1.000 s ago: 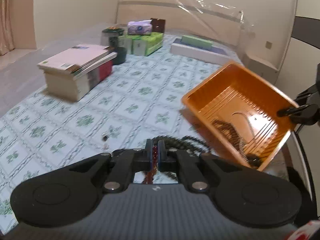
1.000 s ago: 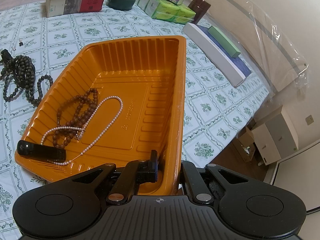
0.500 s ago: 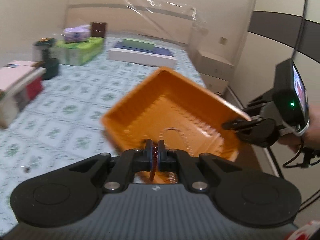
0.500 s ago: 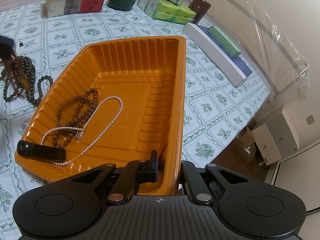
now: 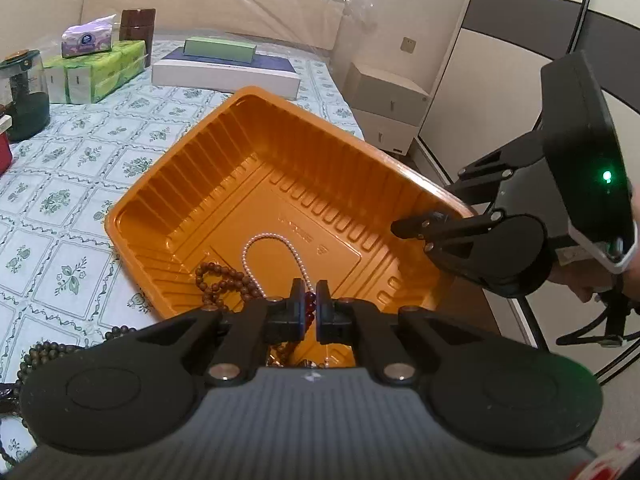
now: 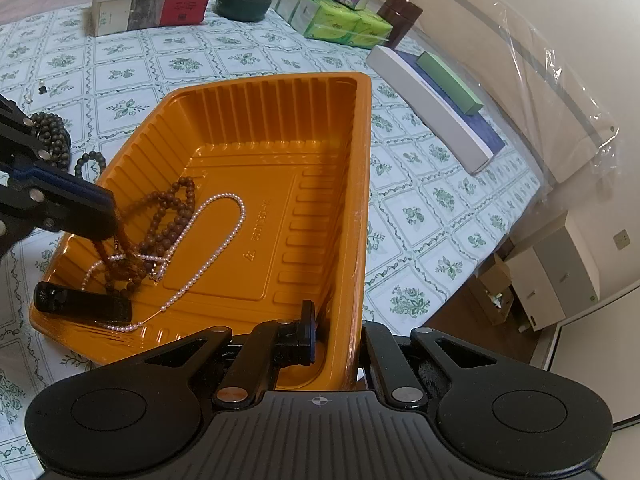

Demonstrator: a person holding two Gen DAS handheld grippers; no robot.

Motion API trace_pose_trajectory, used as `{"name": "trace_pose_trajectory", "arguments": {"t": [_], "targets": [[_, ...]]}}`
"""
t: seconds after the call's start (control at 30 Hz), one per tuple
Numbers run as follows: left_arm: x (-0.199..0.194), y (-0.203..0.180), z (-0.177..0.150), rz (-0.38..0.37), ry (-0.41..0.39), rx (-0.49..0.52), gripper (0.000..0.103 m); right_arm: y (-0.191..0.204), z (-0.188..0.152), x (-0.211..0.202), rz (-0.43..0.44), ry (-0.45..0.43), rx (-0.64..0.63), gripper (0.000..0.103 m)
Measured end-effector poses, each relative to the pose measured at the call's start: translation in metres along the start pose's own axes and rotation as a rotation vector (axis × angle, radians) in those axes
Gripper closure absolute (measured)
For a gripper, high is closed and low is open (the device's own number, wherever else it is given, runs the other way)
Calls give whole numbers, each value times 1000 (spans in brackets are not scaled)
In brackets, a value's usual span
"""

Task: Organize jewelry
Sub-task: 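Carry the red bead bracelet over the tray and open the left tool, then grasp the long dark bead strand with the left tool and lift it high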

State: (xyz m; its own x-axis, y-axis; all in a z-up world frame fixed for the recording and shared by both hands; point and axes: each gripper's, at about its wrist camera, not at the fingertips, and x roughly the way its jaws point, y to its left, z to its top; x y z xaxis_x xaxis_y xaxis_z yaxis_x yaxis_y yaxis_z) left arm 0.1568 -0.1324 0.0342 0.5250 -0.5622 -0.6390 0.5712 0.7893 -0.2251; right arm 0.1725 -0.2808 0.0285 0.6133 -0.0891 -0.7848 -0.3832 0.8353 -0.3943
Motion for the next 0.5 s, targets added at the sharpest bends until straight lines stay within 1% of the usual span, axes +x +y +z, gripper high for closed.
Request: {"name": "trace_pose_trajectory", "arguments": {"t": [0.03,0.1,0.13,0.17,0.23,0.33,0.4,0.47,0.5], "targets": [[2,0,0,5,3,5,99,0,0,0,1,0,0,98],[2,2,1,12,7,5,95,0,1,0,1,0,1,98],[0,4,1,13,3,0,90,0,0,0,0,-1,1,98],[-3,8,0,19,-1,-6,88,0,1,0,0,-1,2,98],[-11,16,-1,53,-14,-16,88,-1,-1,0,1,-2,4,98],[-30,36,-6,119,-40,-46,85,-2,-1,0,1,-5,5,98],[-44,51,-14,180,-54,-67,83,-2,-2,0,1,-6,6,98],[-60,67,-27,262,-70,-80,78,-2,-2,0,2,-6,7,98],[-67,73,-33,301,-76,-82,77,-2,-3,0,2,-7,8,98]]}}
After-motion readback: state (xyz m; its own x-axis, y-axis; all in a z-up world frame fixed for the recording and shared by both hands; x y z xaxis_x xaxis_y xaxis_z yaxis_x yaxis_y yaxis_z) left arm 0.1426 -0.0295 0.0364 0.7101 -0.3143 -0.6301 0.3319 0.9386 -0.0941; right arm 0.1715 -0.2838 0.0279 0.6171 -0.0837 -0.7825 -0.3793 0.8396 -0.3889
